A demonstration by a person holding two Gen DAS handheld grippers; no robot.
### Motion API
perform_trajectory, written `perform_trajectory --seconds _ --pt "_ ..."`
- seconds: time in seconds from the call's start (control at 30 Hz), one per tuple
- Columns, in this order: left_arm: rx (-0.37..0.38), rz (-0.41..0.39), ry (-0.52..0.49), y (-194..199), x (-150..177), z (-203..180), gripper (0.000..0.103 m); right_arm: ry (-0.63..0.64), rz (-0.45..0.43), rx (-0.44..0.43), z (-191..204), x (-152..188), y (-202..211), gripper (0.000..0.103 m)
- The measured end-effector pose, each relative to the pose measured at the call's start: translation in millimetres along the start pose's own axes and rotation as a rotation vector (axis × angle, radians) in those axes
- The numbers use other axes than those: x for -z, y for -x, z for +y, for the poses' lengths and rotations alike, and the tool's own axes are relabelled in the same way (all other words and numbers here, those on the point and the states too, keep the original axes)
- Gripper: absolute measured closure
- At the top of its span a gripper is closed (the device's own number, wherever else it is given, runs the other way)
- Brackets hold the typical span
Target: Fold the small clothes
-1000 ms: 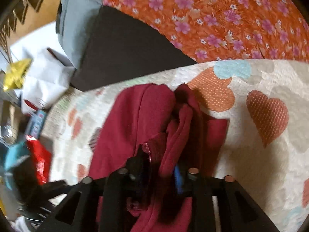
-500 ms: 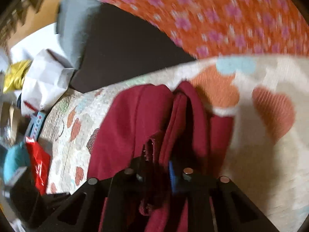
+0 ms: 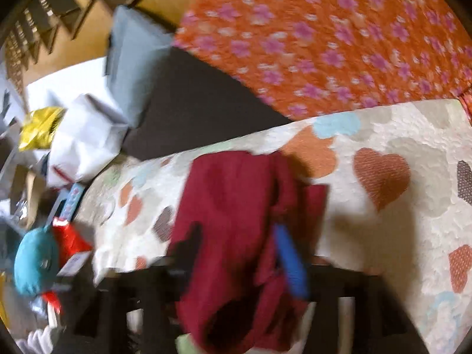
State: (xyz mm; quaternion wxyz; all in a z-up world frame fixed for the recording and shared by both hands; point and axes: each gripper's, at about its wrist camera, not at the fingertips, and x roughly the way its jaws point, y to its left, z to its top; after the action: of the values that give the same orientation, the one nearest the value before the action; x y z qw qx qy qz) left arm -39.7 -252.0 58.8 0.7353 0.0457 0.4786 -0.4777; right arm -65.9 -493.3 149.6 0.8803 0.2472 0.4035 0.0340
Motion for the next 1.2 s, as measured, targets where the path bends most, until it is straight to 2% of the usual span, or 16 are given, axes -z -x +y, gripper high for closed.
perform_trajectory --seconds 0.1,0.13,0.17,0.23,0.27,0.33,0.47,0.53,0.63,0.8,0.9,0.97,1.03,1.1,1.13,1.2 --pt "-0.014 -0.003 -0.007 0.9 1.4 -2.6 0.051 0.019 0.089 0.046 12.5 11.1 -27.1 0.042" --pt "-0.016 -0.003 -0.008 1.3 1.2 -3.9 0.051 0.004 0.11 0.083 11.0 14.8 -38.3 0.048" --pt "-0.019 -0.002 -0.012 2.8 1.5 -4.9 0.051 -0.029 0.134 0.068 7.8 19.3 -50.1 0.065" --pt "-0.026 -0.001 -0.017 5.2 1.2 -5.9 0.051 -0.035 0.162 0.011 8.5 26.2 -59.4 0.077" --pt "-0.027 0.0 -0.019 6.7 1.0 -6.6 0.051 0.016 0.144 0.049 14.1 29.5 -57.8 0.083" --pt "-0.018 -0.003 -0.019 10.6 0.1 -7.8 0.051 0.101 0.118 0.112 24.6 34.4 -50.1 0.087" --pt "0.007 -0.036 -0.017 19.9 -2.4 -8.4 0.051 0.104 0.017 0.153 23.0 33.7 -15.0 0.088" --pt "0.008 -0.027 -0.014 15.2 -2.3 -8.6 0.051 0.098 0.04 0.187 18.3 39.7 -25.3 0.088" --pt "-0.042 0.017 -0.022 1.0 -0.1 -7.5 0.051 0.134 0.12 0.229 12.0 52.4 -61.7 0.088" --pt "-0.038 -0.031 -0.028 19.6 -6.2 -11.4 0.051 0.013 0.028 0.149 11.7 38.4 -25.7 0.082" --pt "-0.044 -0.09 -0.018 30.1 -13.8 -11.2 0.051 0.014 -0.053 0.129 22.1 18.1 -8.3 0.082" --pt "-0.042 -0.095 0.002 27.3 -16.6 -7.6 0.051 0.059 -0.052 0.132 35.7 2.8 -23.4 0.082" --pt "-0.039 -0.063 0.017 17.0 -15.9 -2.6 0.051 0.096 0.002 0.139 38.2 -9.1 -55.4 0.082" --pt "-0.049 -0.019 0.002 2.1 -13.3 -2.0 0.051 0.102 0.064 0.195 28.5 -14.5 -80.7 0.082" --pt "-0.052 -0.012 -0.008 -0.8 -13.1 -2.5 0.051 0.099 0.086 0.24 18.6 -12.4 -92.6 0.087" --pt "-0.072 -0.008 -0.046 -6.5 -13.3 -7.3 0.051 0.02 0.069 0.167 -6.2 -10.0 -102.7 0.088"
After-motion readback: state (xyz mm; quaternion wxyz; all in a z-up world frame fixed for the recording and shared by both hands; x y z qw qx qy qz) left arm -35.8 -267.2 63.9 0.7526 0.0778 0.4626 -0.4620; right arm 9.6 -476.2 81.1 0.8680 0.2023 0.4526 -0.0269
